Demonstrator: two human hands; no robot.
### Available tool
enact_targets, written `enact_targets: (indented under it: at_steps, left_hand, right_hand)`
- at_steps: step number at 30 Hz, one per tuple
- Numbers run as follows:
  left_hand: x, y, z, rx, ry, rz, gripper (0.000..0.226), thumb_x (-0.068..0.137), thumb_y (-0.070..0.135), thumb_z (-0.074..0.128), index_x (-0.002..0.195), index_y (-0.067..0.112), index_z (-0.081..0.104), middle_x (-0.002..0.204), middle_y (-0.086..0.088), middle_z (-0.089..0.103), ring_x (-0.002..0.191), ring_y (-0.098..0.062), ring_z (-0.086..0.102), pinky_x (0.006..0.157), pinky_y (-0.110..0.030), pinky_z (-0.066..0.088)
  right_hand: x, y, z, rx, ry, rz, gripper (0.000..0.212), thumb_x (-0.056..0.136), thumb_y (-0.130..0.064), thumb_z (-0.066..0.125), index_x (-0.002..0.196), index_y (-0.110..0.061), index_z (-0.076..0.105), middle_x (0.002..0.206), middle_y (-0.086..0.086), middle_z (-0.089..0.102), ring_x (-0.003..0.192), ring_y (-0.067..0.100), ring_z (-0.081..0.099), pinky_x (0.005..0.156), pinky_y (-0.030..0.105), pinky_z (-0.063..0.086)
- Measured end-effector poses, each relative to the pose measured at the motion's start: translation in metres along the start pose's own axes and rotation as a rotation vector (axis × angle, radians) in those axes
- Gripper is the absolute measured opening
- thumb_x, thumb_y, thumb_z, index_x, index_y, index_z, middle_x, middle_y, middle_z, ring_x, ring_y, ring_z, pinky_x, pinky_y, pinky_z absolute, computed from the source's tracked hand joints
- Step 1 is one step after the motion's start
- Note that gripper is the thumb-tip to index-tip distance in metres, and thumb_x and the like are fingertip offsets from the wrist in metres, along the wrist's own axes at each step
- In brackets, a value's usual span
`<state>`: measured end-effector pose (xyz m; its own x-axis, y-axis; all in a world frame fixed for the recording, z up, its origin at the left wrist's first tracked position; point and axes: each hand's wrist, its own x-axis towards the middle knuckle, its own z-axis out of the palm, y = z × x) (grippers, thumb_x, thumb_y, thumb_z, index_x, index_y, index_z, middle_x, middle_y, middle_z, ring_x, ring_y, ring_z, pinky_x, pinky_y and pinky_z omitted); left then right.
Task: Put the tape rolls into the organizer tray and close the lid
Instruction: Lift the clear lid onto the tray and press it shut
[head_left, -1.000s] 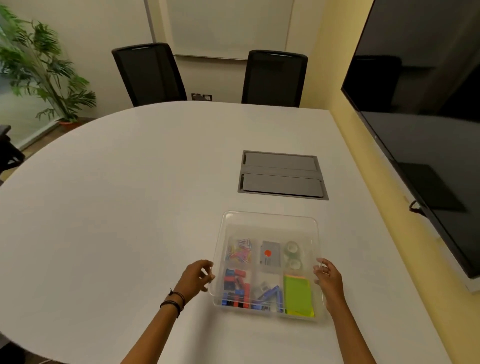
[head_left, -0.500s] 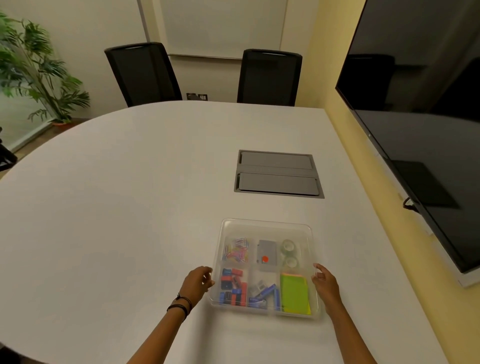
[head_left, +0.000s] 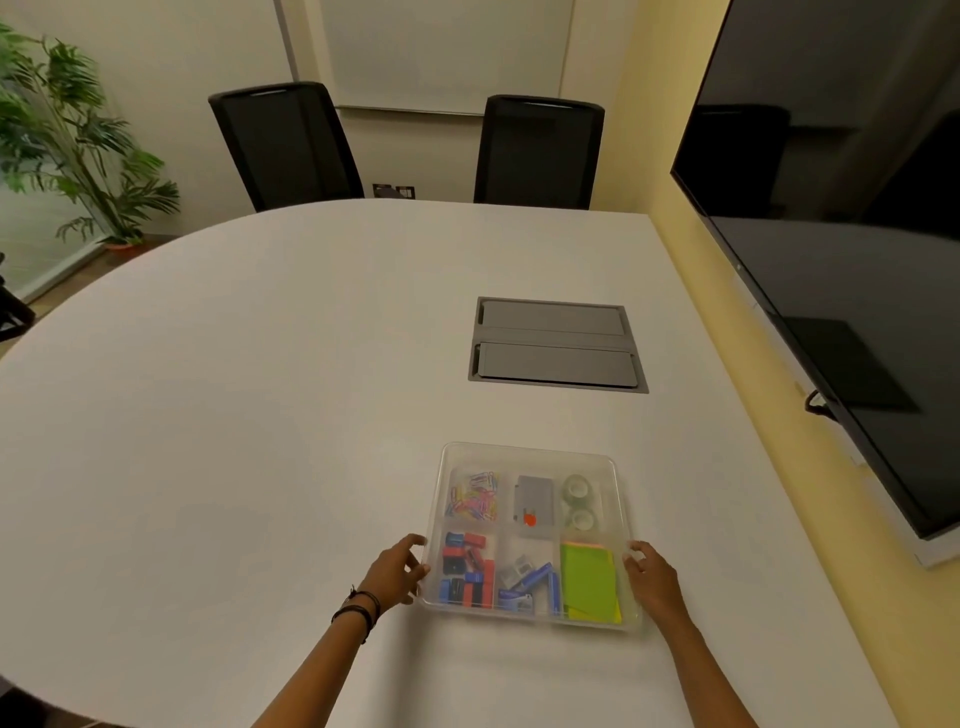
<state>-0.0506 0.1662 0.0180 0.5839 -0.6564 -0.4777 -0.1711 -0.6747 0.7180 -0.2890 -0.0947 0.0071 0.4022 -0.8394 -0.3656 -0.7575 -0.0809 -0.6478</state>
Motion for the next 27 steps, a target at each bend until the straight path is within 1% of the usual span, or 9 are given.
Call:
enact_targets:
  at_steps: [2, 5, 8, 11, 14, 16, 19, 22, 27]
  left_hand:
    - [-0.002, -0.001, -0.002, -0.053, -0.049, -0.024, 0.038, 0.093, 0.012, 0.053, 0.128, 0.011, 0.040, 0.089, -0.007, 0.058, 0.073, -0.020, 0.064, 0.064, -0.026, 0.058]
    - [-0.006, -0.004, -0.006, -0.155, -0.148, -0.050, 0.046, 0.091, 0.010, 0.058, 0.130, 0.013, 0.036, 0.092, -0.008, 0.057, 0.073, -0.017, 0.065, 0.065, -0.025, 0.059]
    - [-0.009, -0.008, -0.007, -0.264, -0.188, -0.076, 0.051, 0.086, 0.007, 0.063, 0.129, 0.015, 0.036, 0.092, -0.010, 0.056, 0.074, -0.018, 0.065, 0.068, -0.025, 0.059]
    - [-0.012, -0.013, -0.005, -0.392, -0.188, -0.091, 0.051, 0.084, 0.004, 0.066, 0.127, 0.013, 0.041, 0.091, -0.013, 0.056, 0.077, -0.021, 0.065, 0.070, -0.028, 0.060]
    - [-0.014, -0.021, -0.001, -0.472, -0.155, -0.087, 0.049, 0.083, 0.002, 0.066, 0.126, 0.010, 0.045, 0.089, -0.015, 0.057, 0.080, -0.025, 0.063, 0.075, -0.032, 0.060]
    - [-0.016, -0.023, 0.001, -0.485, -0.133, -0.074, 0.048, 0.083, 0.002, 0.066, 0.126, 0.008, 0.045, 0.087, -0.015, 0.058, 0.080, -0.025, 0.063, 0.075, -0.032, 0.059]
    - [-0.017, -0.023, 0.003, -0.478, -0.121, -0.059, 0.047, 0.084, 0.001, 0.064, 0.127, 0.007, 0.045, 0.083, -0.015, 0.059, 0.078, -0.024, 0.063, 0.073, -0.030, 0.059]
    - [-0.017, -0.021, 0.001, -0.455, -0.139, -0.052, 0.047, 0.085, 0.001, 0.063, 0.128, 0.007, 0.043, 0.084, -0.015, 0.060, 0.078, -0.024, 0.062, 0.074, -0.029, 0.059]
    - [-0.018, -0.019, -0.001, -0.416, -0.170, -0.038, 0.050, 0.087, 0.001, 0.061, 0.130, 0.010, 0.039, 0.087, -0.017, 0.058, 0.082, -0.026, 0.060, 0.085, -0.039, 0.055]
  right_hand:
    - [-0.006, 0.005, 0.000, -0.097, -0.004, 0.008, 0.025, 0.097, -0.024, 0.046, 0.101, -0.001, 0.057, 0.085, 0.017, 0.064, 0.083, 0.034, 0.063, 0.068, 0.034, 0.045]
    - [-0.010, 0.010, 0.002, -0.171, -0.008, 0.031, 0.034, 0.098, -0.035, 0.041, 0.079, -0.006, 0.045, 0.076, 0.013, 0.057, 0.073, 0.032, 0.061, 0.066, 0.037, 0.050]
    - [-0.011, 0.013, 0.006, -0.182, 0.028, 0.005, 0.037, 0.098, -0.034, 0.041, 0.069, -0.011, 0.035, 0.072, 0.012, 0.053, 0.066, 0.026, 0.052, 0.060, 0.033, 0.041]
    - [-0.012, 0.015, 0.009, -0.172, 0.056, -0.006, 0.045, 0.098, -0.032, 0.042, 0.059, -0.018, 0.027, 0.066, 0.010, 0.050, 0.063, 0.024, 0.048, 0.058, 0.032, 0.035]
    - [-0.013, 0.016, 0.012, -0.146, 0.069, 0.006, 0.047, 0.098, -0.030, 0.043, 0.057, -0.017, 0.026, 0.058, 0.004, 0.045, 0.061, 0.024, 0.046, 0.056, 0.032, 0.033]
    - [-0.015, 0.017, 0.013, -0.127, 0.073, 0.012, 0.045, 0.098, -0.029, 0.043, 0.057, -0.015, 0.029, 0.057, 0.004, 0.046, 0.060, 0.024, 0.047, 0.056, 0.032, 0.034]
    - [-0.018, 0.016, 0.015, -0.121, 0.079, 0.014, 0.041, 0.099, -0.028, 0.042, 0.062, -0.010, 0.035, 0.064, 0.011, 0.053, 0.062, 0.025, 0.050, 0.057, 0.033, 0.035]
    - [-0.021, 0.014, 0.015, -0.115, 0.087, 0.011, 0.038, 0.099, -0.027, 0.041, 0.067, -0.006, 0.039, 0.067, 0.014, 0.054, 0.063, 0.026, 0.050, 0.058, 0.033, 0.036]
    - [-0.024, 0.012, 0.015, -0.119, 0.084, 0.009, 0.036, 0.100, -0.027, 0.039, 0.071, -0.005, 0.040, 0.072, 0.017, 0.057, 0.066, 0.027, 0.052, 0.061, 0.034, 0.038]
